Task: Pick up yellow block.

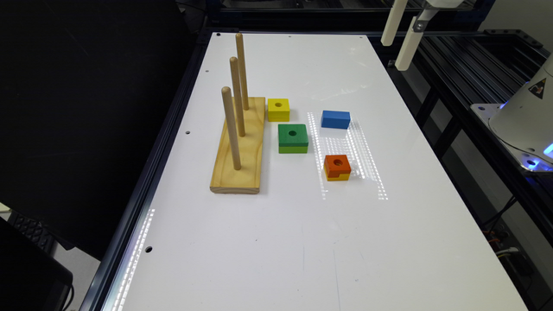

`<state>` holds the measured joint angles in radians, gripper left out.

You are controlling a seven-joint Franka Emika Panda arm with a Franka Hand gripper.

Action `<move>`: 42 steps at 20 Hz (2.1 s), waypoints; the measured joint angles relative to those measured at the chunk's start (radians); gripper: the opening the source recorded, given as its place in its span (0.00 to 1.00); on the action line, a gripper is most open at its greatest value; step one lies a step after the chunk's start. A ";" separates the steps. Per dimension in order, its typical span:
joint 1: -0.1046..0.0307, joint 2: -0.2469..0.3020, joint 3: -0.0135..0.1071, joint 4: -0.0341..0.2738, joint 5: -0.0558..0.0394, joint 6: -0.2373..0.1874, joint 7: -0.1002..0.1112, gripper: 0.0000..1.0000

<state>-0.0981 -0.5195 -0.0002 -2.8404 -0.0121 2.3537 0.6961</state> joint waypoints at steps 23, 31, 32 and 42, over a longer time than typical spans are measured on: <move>-0.065 0.285 -0.002 0.243 -0.0025 0.031 -0.061 1.00; -0.092 0.337 0.003 0.302 -0.0016 0.031 -0.091 1.00; -0.092 0.348 0.004 0.314 -0.0012 0.031 -0.091 1.00; -0.091 0.423 0.024 0.392 0.0043 0.031 -0.083 1.00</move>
<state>-0.1887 -0.0962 0.0240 -2.4480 -0.0078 2.3849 0.6131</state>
